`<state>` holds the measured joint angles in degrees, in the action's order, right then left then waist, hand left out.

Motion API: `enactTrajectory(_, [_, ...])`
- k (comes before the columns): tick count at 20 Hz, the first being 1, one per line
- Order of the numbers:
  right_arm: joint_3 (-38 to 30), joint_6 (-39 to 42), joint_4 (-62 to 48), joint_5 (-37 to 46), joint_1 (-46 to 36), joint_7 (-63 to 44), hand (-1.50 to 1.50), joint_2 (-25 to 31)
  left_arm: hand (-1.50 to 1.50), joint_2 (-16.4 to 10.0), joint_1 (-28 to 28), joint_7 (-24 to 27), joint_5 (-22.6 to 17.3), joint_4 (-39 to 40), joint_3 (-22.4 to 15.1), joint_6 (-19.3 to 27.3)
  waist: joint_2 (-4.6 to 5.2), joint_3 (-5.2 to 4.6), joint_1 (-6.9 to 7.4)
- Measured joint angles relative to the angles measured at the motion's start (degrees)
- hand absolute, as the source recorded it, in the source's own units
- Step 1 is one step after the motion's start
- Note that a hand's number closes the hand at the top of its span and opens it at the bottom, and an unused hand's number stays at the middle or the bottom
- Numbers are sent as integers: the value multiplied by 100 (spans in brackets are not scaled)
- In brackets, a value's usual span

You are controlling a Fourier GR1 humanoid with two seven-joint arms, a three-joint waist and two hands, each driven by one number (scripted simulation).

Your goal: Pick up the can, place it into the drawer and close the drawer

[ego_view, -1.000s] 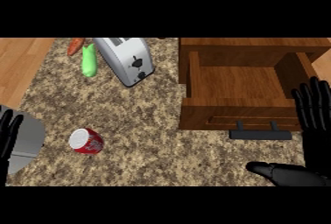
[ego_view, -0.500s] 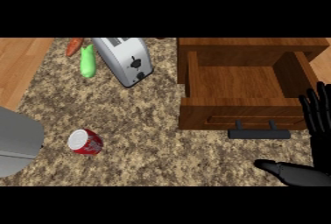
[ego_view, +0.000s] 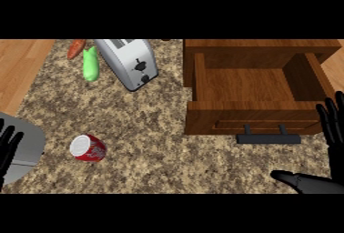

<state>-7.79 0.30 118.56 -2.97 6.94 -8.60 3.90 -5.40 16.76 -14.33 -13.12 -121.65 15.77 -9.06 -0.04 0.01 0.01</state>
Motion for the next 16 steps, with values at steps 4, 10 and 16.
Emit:
enactTrajectory(4, [-23, -12, 76, 2, -53, -66, -150, -5, -150, 168, -165, 156, 382, 366, -173, 75, 2, 1, -4])
enactTrajectory(10, [-277, 182, 109, -186, 95, 69, -150, 97, -150, 423, -81, 828, 969, 1066, -590, 279, 1, 0, -8])
enactTrajectory(16, [-377, 215, 304, -267, 74, -159, -150, 139, -150, 477, -45, 1594, 1280, 1900, -637, 409, 1, -1, -7])
